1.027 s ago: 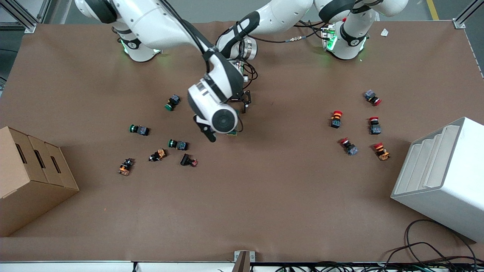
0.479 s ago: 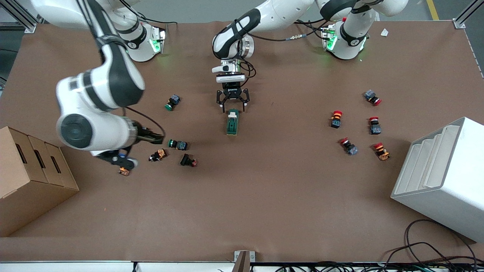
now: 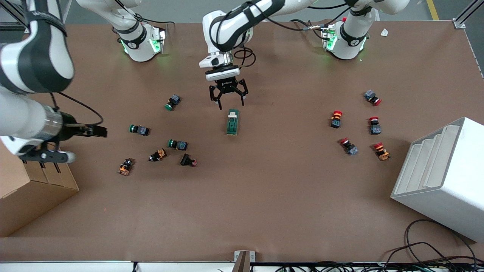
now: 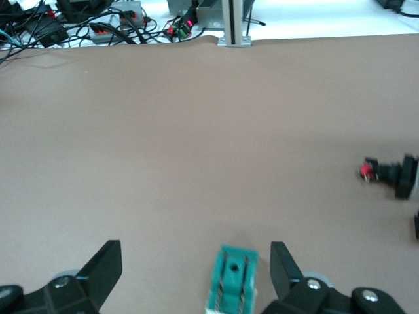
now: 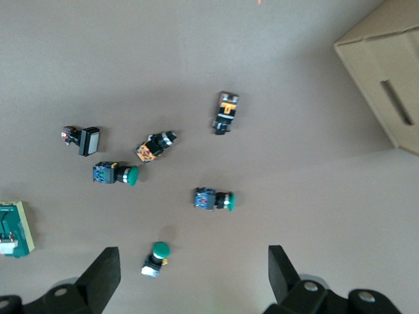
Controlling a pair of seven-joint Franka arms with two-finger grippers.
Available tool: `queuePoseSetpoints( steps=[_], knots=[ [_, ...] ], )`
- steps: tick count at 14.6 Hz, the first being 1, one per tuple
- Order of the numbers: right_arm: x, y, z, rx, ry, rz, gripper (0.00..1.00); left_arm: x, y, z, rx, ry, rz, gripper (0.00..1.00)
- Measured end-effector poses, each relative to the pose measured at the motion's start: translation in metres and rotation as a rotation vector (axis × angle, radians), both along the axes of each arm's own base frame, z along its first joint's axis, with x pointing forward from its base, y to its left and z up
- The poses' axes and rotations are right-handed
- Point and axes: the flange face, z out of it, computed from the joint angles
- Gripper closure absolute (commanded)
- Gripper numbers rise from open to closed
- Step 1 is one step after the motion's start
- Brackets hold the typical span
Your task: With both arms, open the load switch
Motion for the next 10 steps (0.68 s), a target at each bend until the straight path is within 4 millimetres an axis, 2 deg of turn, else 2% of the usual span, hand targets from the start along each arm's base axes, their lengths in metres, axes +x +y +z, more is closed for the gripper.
queuePoseSetpoints(
  steps=[2, 4, 7, 10],
  knots=[
    [-0.005, -0.035, 0.017, 0.01, -0.026, 0.002, 0.0, 0.041, 0.019, 0.054, -0.002, 0.084, 0.023, 0.0],
    [-0.007, -0.058, 0.03, 0.013, -0.047, -0.012, 0.0, 0.085, 0.05, 0.103, 0.001, 0.157, 0.043, 0.0],
    [-0.009, -0.062, 0.042, 0.013, -0.044, -0.016, 0.0, 0.138, 0.102, 0.158, -0.024, 0.241, 0.081, 0.0],
    [-0.014, -0.059, 0.05, 0.018, -0.025, -0.016, 0.0, 0.182, 0.151, 0.188, -0.055, 0.293, 0.13, 0.0]
  ],
)
